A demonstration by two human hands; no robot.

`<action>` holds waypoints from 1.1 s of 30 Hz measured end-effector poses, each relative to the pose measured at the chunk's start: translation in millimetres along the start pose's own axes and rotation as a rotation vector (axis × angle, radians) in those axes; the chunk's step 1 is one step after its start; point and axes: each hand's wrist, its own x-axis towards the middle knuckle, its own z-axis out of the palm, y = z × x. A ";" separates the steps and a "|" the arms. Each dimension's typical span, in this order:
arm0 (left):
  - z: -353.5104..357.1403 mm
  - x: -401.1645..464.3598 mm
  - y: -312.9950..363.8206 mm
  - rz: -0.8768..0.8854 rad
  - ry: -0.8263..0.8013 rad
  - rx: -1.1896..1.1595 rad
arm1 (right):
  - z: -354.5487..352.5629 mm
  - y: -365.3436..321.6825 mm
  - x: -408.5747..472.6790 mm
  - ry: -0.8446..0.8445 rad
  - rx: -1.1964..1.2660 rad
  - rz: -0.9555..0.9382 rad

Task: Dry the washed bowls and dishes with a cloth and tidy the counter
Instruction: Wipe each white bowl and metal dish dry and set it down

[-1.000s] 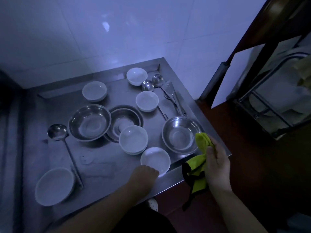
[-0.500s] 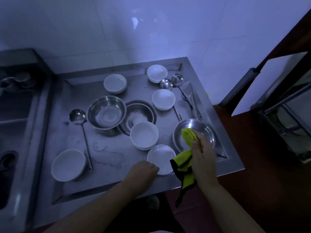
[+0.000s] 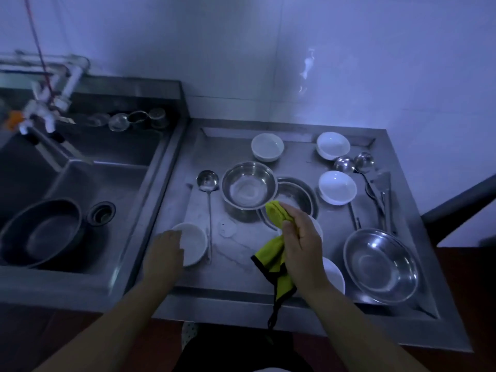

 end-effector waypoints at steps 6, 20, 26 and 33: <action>-6.6 25.0 -25.5 -0.174 -0.167 -0.132 | 39.1 -10.9 1.6 -0.070 -0.022 0.011; -8.1 53.9 -30.8 -0.429 -0.554 -0.613 | 79.1 -11.2 0.8 -0.012 -0.107 0.097; -25.0 51.8 -34.7 -0.580 -0.625 -1.106 | 94.2 -18.5 3.0 -0.001 -0.099 0.062; -71.5 42.0 -45.4 0.079 -0.074 -0.428 | 97.0 -29.0 6.2 0.023 -0.093 0.023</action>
